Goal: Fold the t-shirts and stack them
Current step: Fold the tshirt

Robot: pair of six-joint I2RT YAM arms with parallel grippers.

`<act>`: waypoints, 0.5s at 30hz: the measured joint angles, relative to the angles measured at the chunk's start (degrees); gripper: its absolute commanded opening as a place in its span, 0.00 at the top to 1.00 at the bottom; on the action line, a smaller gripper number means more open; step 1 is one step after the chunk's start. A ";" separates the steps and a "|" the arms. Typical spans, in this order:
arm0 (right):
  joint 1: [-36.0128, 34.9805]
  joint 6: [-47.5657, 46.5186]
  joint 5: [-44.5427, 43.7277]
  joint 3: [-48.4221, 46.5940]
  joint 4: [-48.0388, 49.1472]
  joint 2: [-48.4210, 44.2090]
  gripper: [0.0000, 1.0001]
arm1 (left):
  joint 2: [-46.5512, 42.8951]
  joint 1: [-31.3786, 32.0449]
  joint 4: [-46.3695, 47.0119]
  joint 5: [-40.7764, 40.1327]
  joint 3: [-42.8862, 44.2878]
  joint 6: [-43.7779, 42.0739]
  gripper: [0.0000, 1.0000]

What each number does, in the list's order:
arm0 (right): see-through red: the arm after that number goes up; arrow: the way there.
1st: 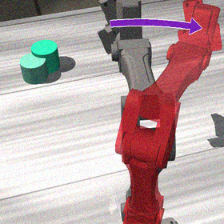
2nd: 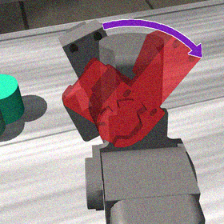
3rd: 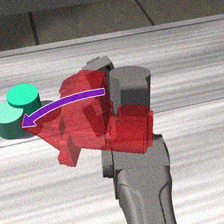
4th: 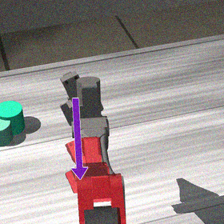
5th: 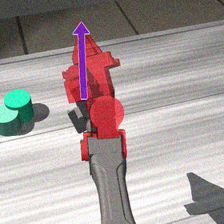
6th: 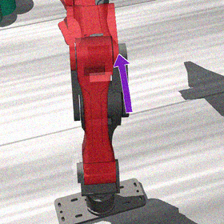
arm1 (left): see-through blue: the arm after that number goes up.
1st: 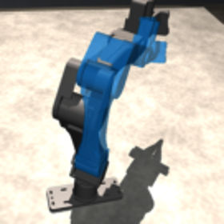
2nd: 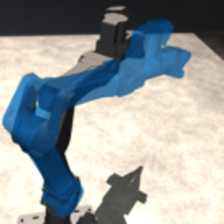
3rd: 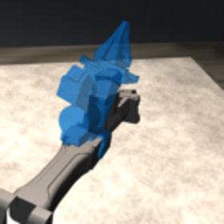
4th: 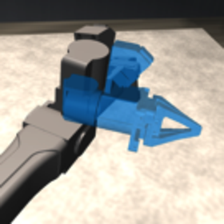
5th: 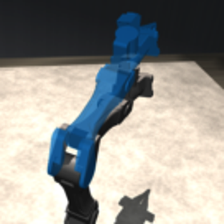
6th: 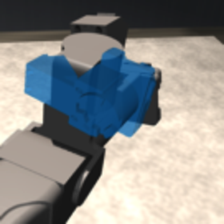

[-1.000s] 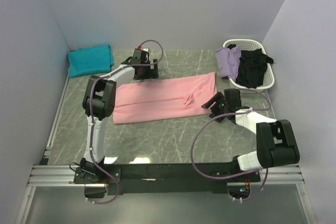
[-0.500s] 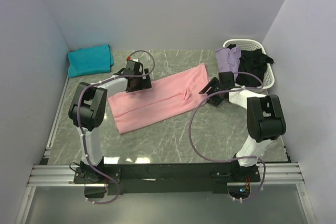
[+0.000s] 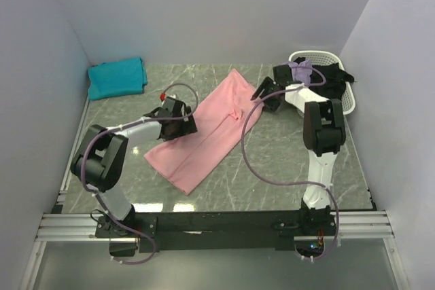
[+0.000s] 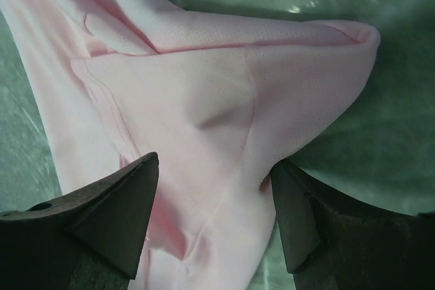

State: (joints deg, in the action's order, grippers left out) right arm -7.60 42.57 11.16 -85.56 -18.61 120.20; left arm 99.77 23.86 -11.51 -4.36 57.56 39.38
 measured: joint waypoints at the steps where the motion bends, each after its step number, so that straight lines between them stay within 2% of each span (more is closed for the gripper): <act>1: -0.22 -0.44 0.31 -2.64 -1.11 1.62 0.26 | -1.20 1.18 0.11 0.02 -1.36 0.81 0.00; 6: -1.70 -3.06 2.14 -18.10 -8.26 10.19 0.25 | -6.88 8.24 -1.29 1.05 -7.06 5.40 0.01; 12: -4.61 -7.54 4.68 -41.33 -17.62 22.69 0.23 | -13.88 12.61 -4.74 2.67 -13.03 11.08 0.00; 15: -5.55 -9.33 6.01 -46.62 -19.65 25.35 0.21 | -16.70 14.21 -6.97 3.10 -15.06 13.44 0.01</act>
State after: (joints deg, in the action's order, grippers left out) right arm -13.15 33.23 17.17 -132.18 -38.26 145.56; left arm 83.07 38.06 -18.48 -1.26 42.50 52.82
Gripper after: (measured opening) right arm 0.769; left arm 0.994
